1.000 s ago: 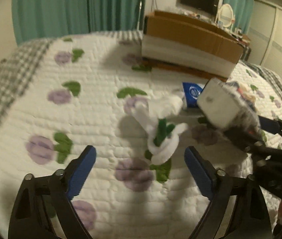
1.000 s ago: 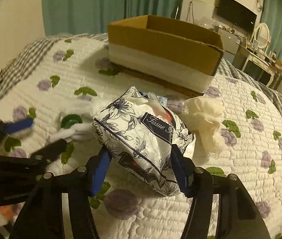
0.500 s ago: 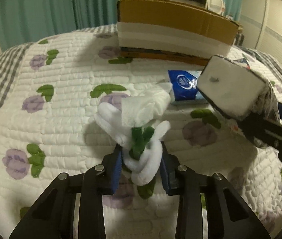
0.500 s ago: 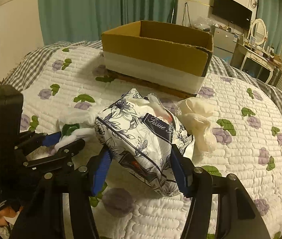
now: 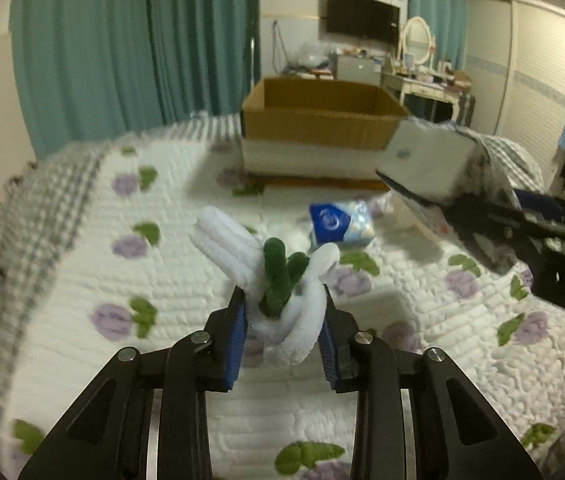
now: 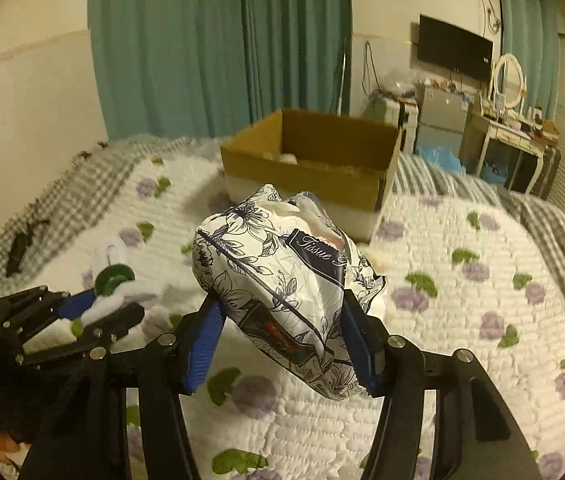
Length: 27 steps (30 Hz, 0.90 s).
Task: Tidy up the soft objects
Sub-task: 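Carry both held items into the cardboard box and open both tools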
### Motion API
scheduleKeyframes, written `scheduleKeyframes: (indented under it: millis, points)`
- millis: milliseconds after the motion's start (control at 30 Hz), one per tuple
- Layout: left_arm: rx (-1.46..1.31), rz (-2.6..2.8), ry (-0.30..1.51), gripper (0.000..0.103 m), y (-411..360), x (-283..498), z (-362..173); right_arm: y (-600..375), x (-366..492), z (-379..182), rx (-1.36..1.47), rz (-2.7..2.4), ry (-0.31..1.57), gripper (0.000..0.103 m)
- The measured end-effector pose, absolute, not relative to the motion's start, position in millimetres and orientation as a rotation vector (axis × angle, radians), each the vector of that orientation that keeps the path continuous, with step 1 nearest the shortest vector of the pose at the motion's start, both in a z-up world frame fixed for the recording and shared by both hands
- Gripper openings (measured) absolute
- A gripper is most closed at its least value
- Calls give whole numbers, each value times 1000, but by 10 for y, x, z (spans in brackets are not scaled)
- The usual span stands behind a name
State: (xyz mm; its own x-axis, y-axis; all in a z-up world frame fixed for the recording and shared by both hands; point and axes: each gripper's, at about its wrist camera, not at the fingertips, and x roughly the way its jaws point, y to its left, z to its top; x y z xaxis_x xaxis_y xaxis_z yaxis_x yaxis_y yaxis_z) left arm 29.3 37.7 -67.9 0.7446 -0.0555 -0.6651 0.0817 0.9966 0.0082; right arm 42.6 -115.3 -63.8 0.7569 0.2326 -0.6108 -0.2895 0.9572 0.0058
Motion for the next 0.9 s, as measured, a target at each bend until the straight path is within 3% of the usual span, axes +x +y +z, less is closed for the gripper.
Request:
scheduleKeyframes:
  millis: [233, 500, 900]
  points:
    - [81, -82, 644, 31, 296, 282, -159, -1222, 508, 3, -125, 299, 544, 56]
    - [96, -107, 536, 31, 183, 814, 344, -1342, 970, 594, -156, 292, 439, 56]
    - [147, -61, 505, 31, 58, 2226, 374, -1195, 2346, 494, -153, 283, 492, 57]
